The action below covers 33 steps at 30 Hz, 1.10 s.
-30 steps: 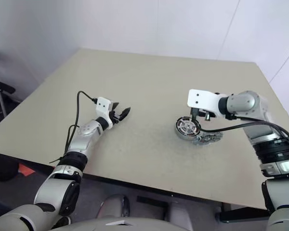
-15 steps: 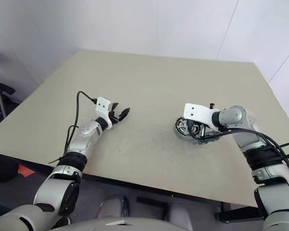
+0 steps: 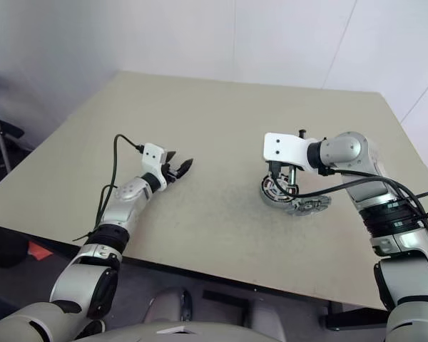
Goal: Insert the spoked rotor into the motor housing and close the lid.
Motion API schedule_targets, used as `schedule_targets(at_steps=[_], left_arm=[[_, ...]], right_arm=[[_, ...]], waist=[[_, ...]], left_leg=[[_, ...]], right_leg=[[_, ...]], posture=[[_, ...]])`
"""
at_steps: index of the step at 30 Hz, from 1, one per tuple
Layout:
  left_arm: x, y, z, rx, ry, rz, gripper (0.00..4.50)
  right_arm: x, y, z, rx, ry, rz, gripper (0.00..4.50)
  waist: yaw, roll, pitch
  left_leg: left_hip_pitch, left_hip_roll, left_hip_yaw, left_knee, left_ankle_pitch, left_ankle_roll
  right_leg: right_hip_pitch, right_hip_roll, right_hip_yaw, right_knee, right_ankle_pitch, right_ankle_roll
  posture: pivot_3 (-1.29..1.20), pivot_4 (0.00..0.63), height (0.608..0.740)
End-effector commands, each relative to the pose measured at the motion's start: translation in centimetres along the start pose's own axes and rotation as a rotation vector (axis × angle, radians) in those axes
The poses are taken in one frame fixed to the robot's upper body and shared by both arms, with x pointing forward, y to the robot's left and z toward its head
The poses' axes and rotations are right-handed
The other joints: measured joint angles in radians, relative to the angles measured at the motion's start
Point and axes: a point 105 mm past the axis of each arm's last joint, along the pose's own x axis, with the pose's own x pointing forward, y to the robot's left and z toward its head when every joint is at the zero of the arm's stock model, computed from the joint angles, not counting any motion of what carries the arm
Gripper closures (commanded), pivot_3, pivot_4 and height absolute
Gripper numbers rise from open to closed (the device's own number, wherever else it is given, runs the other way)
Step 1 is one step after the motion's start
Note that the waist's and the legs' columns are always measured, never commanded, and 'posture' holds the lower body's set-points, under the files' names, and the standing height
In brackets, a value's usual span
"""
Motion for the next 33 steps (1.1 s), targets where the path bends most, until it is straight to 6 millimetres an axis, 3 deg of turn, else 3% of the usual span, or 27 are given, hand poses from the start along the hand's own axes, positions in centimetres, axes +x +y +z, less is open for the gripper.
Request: schedule_targets(at_steps=[1, 4, 5, 7, 11, 26, 33], left_arm=[[0.5, 0.0, 1.5, 0.027, -0.050, -0.006, 0.81], [0.5, -0.1, 1.5, 0.026, -0.051, -0.008, 0.81], [0.5, -0.1, 1.5, 0.026, -0.051, -0.008, 0.81], [0.4, -0.1, 1.5, 0.025, -0.053, -0.006, 0.81], [0.1, 0.3, 1.3, 0.024, -0.052, 0.008, 0.81], [0.1, 0.2, 1.2, 0.024, -0.047, 0.007, 0.81], [0.1, 0.0, 1.1, 0.022, -0.045, -0.001, 0.81]], right_arm=[[-0.7, 1.7, 2.3, -0.058, -0.049, 0.152, 4.47], [-0.1, 3.3, 1.4, -0.096, -0.001, 0.263, 4.47], [0.0, 3.3, 1.0, -0.105, 0.015, 0.270, 4.29], [0.2, 3.0, 0.6, -0.113, 0.027, 0.265, 3.85], [1.1, 2.7, -0.6, -0.138, 0.068, 0.238, 2.56], [1.7, 4.8, -2.2, -0.113, 0.087, 0.271, 2.56], [1.7, 4.7, -3.3, -0.088, 0.122, 0.249, 2.56]], waist=[[0.000, 0.000, 0.000], [-0.001, 0.000, 0.000], [-0.001, 0.000, 0.000], [-0.002, 0.000, 0.000], [-0.003, 0.000, 0.000], [-0.002, 0.000, 0.000], [-0.003, 0.000, 0.000]], left_leg=[[0.000, 0.000, 0.000, 0.000, 0.000, 0.000], [0.001, 0.001, 0.000, 0.000, 0.000, 0.000], [0.001, 0.001, 0.000, 0.000, 0.000, -0.001], [0.002, 0.000, 0.000, 0.000, 0.001, -0.001], [0.001, 0.000, 0.000, 0.000, 0.001, -0.001], [0.000, 0.000, 0.000, 0.000, 0.001, -0.001], [0.000, 0.000, 0.000, 0.000, 0.001, -0.001]], right_leg=[[0.000, 0.000, 0.000, 0.000, 0.000, 0.000], [0.001, 0.000, 0.000, 0.000, 0.000, 0.000], [0.001, 0.000, 0.000, 0.000, 0.000, 0.000], [0.001, 0.000, 0.000, 0.001, 0.000, 0.000], [0.000, 0.000, 0.000, 0.001, 0.000, 0.000], [-0.001, 0.000, 0.000, 0.001, 0.000, 0.000], [-0.001, 0.000, 0.000, 0.001, 0.000, 0.000]], posture=[[0.00, 0.000, 0.740], [0.00, 0.000, 0.740], [0.00, 0.000, 0.740], [0.00, 0.000, 0.740], [0.00, 0.000, 0.740], [0.00, 0.000, 0.740], [0.00, 0.000, 0.740]])
